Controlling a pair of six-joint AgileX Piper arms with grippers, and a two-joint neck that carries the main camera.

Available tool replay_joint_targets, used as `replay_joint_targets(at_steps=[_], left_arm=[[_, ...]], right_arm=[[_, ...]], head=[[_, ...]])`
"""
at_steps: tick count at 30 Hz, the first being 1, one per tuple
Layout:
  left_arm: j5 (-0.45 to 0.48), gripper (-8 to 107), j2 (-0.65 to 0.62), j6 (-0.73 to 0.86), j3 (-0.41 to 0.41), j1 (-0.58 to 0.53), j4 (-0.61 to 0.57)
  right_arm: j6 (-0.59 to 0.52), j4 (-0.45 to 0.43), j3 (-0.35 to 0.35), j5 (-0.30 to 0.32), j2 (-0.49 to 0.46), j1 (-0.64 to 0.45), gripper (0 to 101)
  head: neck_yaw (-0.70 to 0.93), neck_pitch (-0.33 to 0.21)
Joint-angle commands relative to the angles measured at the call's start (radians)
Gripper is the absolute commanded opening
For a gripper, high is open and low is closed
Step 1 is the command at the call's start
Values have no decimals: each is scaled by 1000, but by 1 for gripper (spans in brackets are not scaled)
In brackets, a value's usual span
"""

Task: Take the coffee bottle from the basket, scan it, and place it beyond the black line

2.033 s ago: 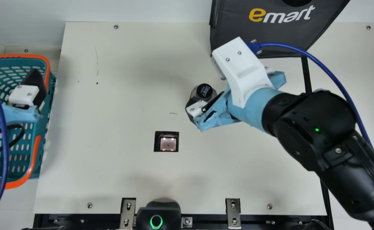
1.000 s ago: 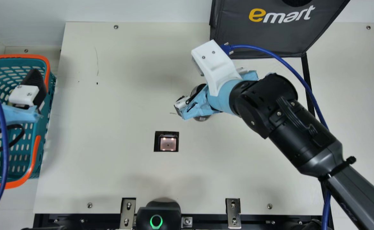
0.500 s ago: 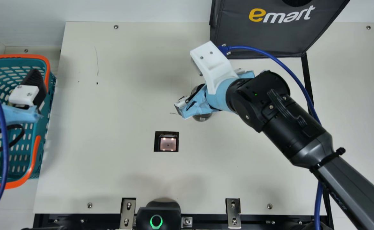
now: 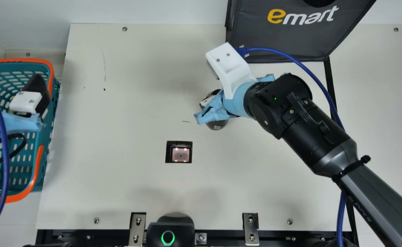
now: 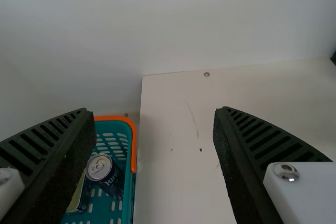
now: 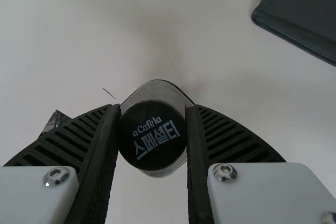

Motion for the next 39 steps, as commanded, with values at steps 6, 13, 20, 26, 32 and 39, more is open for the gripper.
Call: replay_joint_targets(at_steps=[6, 13, 20, 26, 32, 39], left_arm=[[0, 90, 0, 0, 0, 0, 0], [0, 90, 0, 0, 0, 0, 0], [0, 90, 0, 0, 0, 0, 0], [0, 90, 0, 0, 0, 0, 0], [0, 90, 0, 0, 0, 0, 0], [0, 90, 0, 0, 0, 0, 0]], right_arm=[[-4, -4, -17, 13, -2, -2, 0], [-8, -8, -43, 26, -4, -2, 0], [-10, -12, -68, 39, -7, -7, 0], [-7, -18, -81, 47, -13, -9, 0], [-2, -26, -88, 54, -20, -11, 0], [11, -40, -96, 66, -32, -37, 0]], head=[[-115, -26], [-278, -26], [-347, -26], [-347, -26], [-347, -26], [-347, -26]])
